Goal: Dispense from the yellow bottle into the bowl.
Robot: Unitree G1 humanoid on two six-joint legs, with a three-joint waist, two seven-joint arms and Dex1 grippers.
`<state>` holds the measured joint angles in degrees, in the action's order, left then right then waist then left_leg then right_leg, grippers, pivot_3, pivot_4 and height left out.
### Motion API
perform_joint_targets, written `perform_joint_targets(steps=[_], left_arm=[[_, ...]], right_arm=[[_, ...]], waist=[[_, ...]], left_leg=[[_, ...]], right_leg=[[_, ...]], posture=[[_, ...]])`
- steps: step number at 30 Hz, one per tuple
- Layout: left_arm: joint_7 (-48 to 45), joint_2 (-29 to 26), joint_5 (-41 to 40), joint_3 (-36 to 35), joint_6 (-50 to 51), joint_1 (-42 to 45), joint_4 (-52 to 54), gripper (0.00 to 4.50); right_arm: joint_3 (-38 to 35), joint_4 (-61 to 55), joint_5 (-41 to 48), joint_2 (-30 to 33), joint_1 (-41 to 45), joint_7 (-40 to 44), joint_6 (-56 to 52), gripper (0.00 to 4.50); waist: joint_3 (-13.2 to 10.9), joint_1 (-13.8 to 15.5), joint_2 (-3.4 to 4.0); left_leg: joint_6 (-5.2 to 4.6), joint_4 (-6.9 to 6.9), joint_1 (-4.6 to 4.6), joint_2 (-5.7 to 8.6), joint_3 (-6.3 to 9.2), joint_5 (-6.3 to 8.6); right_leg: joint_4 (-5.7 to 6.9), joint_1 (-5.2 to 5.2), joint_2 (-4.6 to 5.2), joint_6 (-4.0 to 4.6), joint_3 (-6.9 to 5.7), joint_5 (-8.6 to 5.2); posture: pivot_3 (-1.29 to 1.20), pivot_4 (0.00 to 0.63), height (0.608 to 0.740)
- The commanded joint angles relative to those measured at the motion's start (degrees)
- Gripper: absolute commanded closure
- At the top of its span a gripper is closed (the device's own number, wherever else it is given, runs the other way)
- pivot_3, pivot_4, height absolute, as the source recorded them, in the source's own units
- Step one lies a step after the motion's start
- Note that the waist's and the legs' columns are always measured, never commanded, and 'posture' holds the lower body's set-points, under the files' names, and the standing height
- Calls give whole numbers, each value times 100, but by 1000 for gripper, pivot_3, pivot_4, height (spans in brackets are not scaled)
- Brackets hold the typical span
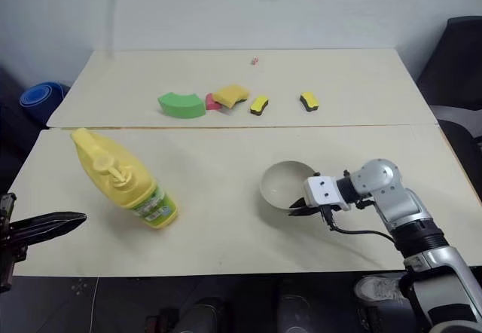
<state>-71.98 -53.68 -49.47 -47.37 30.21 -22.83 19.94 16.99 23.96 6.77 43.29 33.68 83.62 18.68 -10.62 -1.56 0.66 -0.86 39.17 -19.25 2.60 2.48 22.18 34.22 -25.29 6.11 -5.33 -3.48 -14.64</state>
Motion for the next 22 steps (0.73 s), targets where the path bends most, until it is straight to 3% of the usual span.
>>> perform_joint_targets(steps=[1,2,5,12,15,22], left_arm=[[327,489,917,468,-1006,188,-204,4479],[467,582,1027,559,-1059,234,-207,4307],[472,841,1312,893,-1255,9,-83,3572],[1037,1498,2520,1295,-2498,-401,-542,1276],[1259,1516,3126,1509,-3102,-453,-899,1236],[1207,1672,3008,1679,-3744,-401,-1255,1236]], right_arm=[[-462,893,42,-336,126,-513,863,4500],[-476,1027,82,-352,107,-417,876,4500],[-723,753,620,-447,-153,-176,746,3595],[-1888,-1671,2082,-162,-1914,-704,-508,1142],[-2401,-2471,2250,28,-2907,-943,-733,26],[-3023,-2709,1895,68,-4276,-1046,-86,26]], waist=[[-1,-17,3],[-3,-13,0],[-7,-2,-4],[-7,105,-2],[-7,248,0],[-3,307,-9]], left_leg=[[2,-1,5,-3,-9,-1],[3,0,6,-8,-14,-2],[17,3,1,-29,-12,-2],[19,2,-3,-37,-8,4],[15,2,0,-36,-8,8],[-8,4,22,-36,-10,17]], right_leg=[[2,1,-2,3,6,2],[6,-1,-9,5,13,4],[4,-5,-29,14,11,9],[-11,-3,-33,14,7,9],[-15,1,-33,14,6,9],[-40,42,-33,14,9,29]], posture=[[0,150,740],[0,150,740],[0,150,740],[0,150,740],[0,150,740],[0,150,740]])
